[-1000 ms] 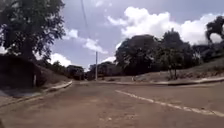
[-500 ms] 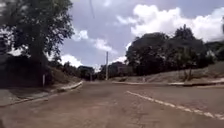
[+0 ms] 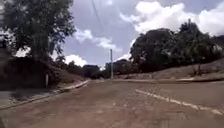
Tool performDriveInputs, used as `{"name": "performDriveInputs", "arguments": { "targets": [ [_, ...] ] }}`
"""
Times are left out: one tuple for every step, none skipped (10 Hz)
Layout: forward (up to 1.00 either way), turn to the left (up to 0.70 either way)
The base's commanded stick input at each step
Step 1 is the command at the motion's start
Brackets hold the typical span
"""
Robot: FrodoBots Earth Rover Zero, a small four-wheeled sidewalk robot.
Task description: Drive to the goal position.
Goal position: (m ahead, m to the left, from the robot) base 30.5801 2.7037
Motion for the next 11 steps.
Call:
{"name": "performDriveInputs", "arguments": {
  "targets": [
    [0.7, 0.0],
    [0.7, 0.0],
    [0.7, 0.0],
    [0.7, 0.0],
    [0.7, 0.0],
    [0.7, 0.0],
    [0.7, 0.0],
    [0.7, 0.0],
    [0.7, 0.0],
    [0.7, 0.0],
    [0.7, 0.0]
  ]
}}
